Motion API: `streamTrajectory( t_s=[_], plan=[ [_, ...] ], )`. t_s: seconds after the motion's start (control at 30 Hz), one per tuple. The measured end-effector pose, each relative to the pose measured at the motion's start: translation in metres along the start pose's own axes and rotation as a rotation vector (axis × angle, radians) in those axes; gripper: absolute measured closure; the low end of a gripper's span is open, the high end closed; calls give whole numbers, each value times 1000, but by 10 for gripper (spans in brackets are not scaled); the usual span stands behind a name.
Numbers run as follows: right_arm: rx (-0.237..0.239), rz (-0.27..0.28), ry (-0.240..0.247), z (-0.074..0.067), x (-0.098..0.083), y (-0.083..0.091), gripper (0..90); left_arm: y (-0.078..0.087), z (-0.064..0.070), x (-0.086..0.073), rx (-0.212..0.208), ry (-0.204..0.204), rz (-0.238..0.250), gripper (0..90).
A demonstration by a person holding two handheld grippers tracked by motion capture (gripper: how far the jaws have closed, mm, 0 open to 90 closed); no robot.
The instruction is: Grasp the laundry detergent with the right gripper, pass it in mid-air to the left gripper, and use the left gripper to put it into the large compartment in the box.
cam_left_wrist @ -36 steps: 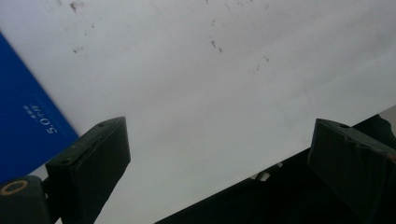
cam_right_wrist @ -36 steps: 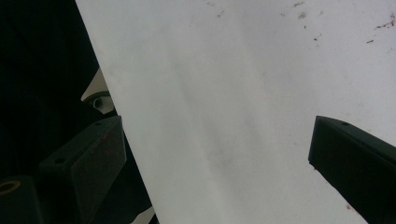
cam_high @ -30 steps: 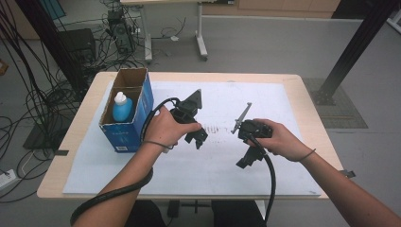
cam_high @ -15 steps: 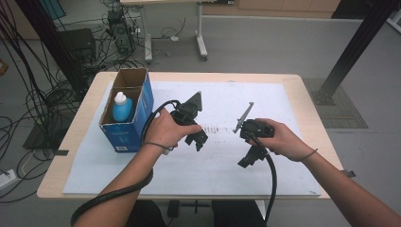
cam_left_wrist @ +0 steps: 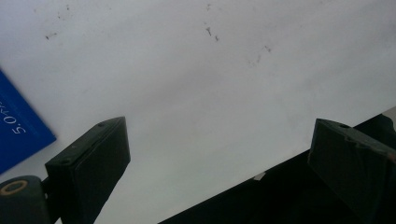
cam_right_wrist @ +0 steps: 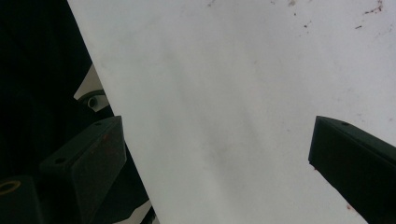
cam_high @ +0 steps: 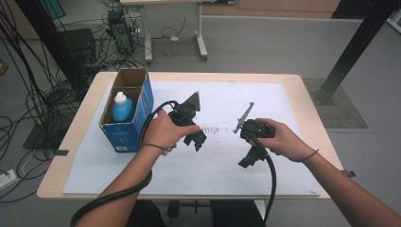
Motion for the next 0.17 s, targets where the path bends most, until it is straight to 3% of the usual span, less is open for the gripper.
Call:
streamTrajectory(
  t_s=[0.17],
  plan=[
    [-25, 17, -6, -5, -3, 8, 37, 3, 3, -5, 4, 5, 19, 59]
  ],
)
Point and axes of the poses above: each handheld gripper's, and its own axes: y roughly backward along the jaws, x roughly out of its top, z roughly to its right, the point moved 7 cm from there along -y, roughly forward along the jaws, and after that the axes turned 3 degrees about x, right-handed, at the moved point
